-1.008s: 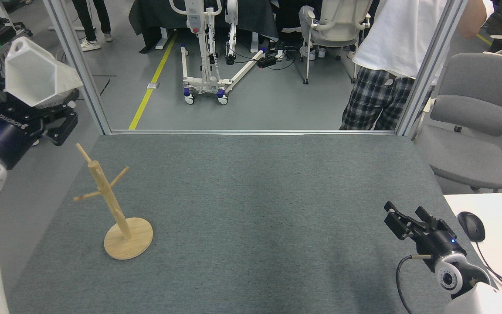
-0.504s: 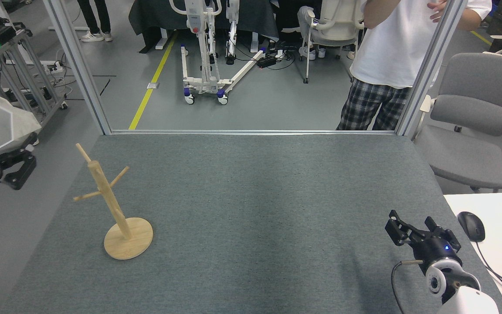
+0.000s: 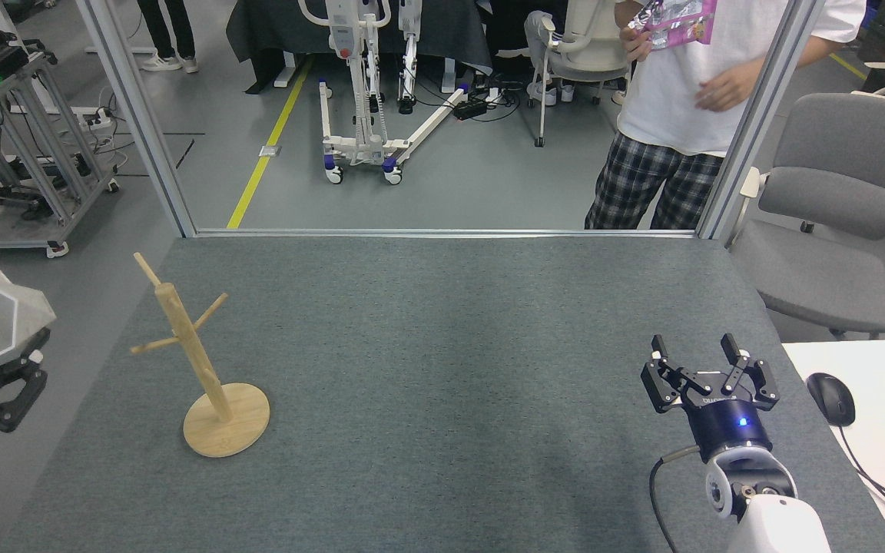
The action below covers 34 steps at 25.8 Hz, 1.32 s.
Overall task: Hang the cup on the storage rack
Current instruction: 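Lower the cup with the left gripper toward the wooden stand's arm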
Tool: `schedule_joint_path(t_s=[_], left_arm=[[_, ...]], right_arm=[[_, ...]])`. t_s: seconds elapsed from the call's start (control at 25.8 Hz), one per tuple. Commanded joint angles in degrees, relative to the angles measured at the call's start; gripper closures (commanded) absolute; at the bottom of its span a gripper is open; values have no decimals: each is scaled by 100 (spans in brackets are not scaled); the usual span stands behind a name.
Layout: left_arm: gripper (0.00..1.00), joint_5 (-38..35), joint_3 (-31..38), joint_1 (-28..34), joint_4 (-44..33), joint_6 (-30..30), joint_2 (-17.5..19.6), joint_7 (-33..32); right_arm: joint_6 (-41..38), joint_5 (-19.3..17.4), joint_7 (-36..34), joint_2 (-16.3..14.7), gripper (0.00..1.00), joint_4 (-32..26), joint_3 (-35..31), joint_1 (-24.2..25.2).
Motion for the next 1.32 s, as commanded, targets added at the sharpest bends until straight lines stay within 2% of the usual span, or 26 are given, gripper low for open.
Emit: schedule_joint_path(t_s=[0.0,0.16,0.35,0.54,0.78,1.28], left_arm=[[100,-302,-5,555,-155,154,-21,267],[100,-1058,-93,854,-164,356,-73,592],[100,-1849,-646,854,-94,998,-267,557],[100,-2174,-1156,854,-41,1525,-267,443],[100,-2288,-1376,810,-85,1578,-267,328],[100,-3000,-1772,450,-32,1578,-284,179]], right_arm=[[4,128,-23,178,2,-197,196,154],[13,137,-14,302,2,-567,204,427],[92,128,-5,337,2,-514,152,559],[145,119,-5,328,1,-347,134,559],[145,110,-5,337,1,198,152,559],[145,84,-23,398,1,216,117,541]])
